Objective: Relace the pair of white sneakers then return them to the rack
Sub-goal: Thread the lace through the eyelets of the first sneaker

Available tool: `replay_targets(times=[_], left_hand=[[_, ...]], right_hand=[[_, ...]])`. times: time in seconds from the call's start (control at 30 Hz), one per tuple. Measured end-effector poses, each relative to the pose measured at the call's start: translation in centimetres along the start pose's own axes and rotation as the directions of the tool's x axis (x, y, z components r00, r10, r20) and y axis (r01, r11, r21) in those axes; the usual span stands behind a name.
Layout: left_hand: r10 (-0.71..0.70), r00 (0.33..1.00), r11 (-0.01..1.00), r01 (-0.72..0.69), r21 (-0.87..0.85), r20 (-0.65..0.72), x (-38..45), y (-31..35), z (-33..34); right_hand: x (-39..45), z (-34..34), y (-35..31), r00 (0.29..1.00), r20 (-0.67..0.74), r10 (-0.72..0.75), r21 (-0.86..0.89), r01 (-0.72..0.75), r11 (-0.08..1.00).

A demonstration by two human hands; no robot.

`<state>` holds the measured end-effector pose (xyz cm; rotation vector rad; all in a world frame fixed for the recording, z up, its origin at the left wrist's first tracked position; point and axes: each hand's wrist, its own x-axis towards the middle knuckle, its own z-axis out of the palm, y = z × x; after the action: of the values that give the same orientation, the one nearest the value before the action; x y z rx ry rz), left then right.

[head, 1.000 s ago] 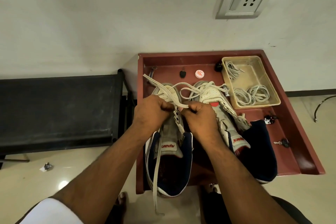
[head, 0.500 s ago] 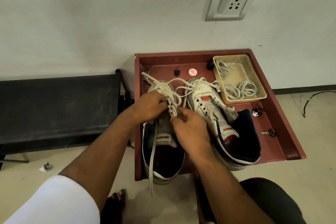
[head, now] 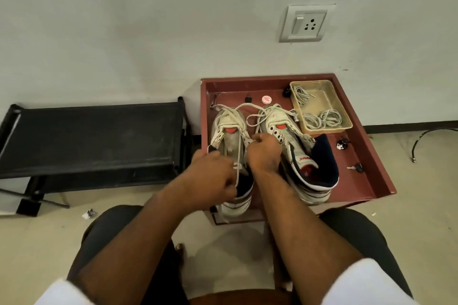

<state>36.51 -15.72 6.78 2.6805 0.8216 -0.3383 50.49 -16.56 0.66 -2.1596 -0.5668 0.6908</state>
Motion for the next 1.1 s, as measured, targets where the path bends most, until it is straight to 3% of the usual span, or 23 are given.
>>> replay_targets(times=[0.1, 0.2, 0.3, 0.37, 0.4, 0.47, 0.5, 0.6, 0.77, 0.9, 0.97, 1.03, 1.1], left_hand=[[0.077, 0.997, 0.997, -0.078, 0.011, 0.031, -4.5, 2.1, 1.8], [0.07, 0.995, 0.996, -0.066, -0.062, 0.071, -7.0, 2.7, 4.5], [-0.038, 0.999, 0.977, 0.038, -0.208, 0.005, -7.4, 1.8, 6.3], [-0.127, 0.99, 0.954, 0.107, -0.28, -0.056, -7.5, 1.3, 6.8], [-0.162, 0.984, 0.935, 0.127, -0.332, -0.081, -7.6, 1.1, 7.0], [-0.185, 0.974, 0.891, 0.111, -0.441, -0.128, -7.8, 1.1, 7.1], [-0.195, 0.971, 0.866, 0.103, -0.49, -0.141, -8.0, 1.2, 7.2], [-0.254, 0.96, 0.777, 0.131, -0.615, -0.116, -8.1, 1.3, 7.3], [-0.232, 0.971, 0.505, 0.068, -0.86, -0.059, -8.3, 2.4, 6.6], [-0.231, 0.97, 0.318, 0.007, -0.948, -0.071, -8.5, 2.9, 6.4], [-0.243, 0.963, 0.213, -0.06, -0.975, -0.112, -8.6, 2.7, 6.1], [-0.286, 0.947, 0.154, -0.105, -0.983, -0.146, -8.2, 2.3, 6.0], [-0.359, 0.911, 0.23, -0.126, -0.965, -0.204, -7.6, 2.0, 6.2]], right_hand=[[0.2, 0.0, -0.1, 1.0, 0.018, 0.0, 0.021, -0.001, 1.0], [0.6, 0.0, -0.1, 0.996, 0.084, -0.034, -0.027, 0.037, 0.999], [0.0, -1.2, -0.1, 0.946, 0.207, -0.248, -0.006, 0.255, 0.967], [-1.8, -3.2, 0.3, 0.824, 0.266, -0.501, 0.006, 0.518, 0.855], [-2.8, -4.4, 1.2, 0.723, 0.319, -0.613, -0.017, 0.651, 0.759], [-5.1, -6.3, 4.1, 0.527, 0.445, -0.724, -0.119, 0.836, 0.536], [-6.5, -7.1, 5.6, 0.467, 0.5, -0.729, -0.159, 0.877, 0.453], [-8.9, -7.9, 7.7, 0.412, 0.522, -0.747, -0.198, 0.91, 0.364], [-8.8, -6.8, 7.3, 0.378, 0.532, -0.758, -0.148, 0.922, 0.357], [-8.9, -6.6, 6.7, 0.398, 0.404, -0.824, -0.097, 0.914, 0.394], [-8.9, -6.6, 6.1, 0.483, 0.306, -0.821, -0.024, 0.866, 0.5], [-9.0, -6.7, 5.4, 0.627, 0.265, -0.733, 0.161, 0.721, 0.674], [-9.1, -6.6, 5.0, 0.724, 0.267, -0.637, 0.336, 0.549, 0.765]])
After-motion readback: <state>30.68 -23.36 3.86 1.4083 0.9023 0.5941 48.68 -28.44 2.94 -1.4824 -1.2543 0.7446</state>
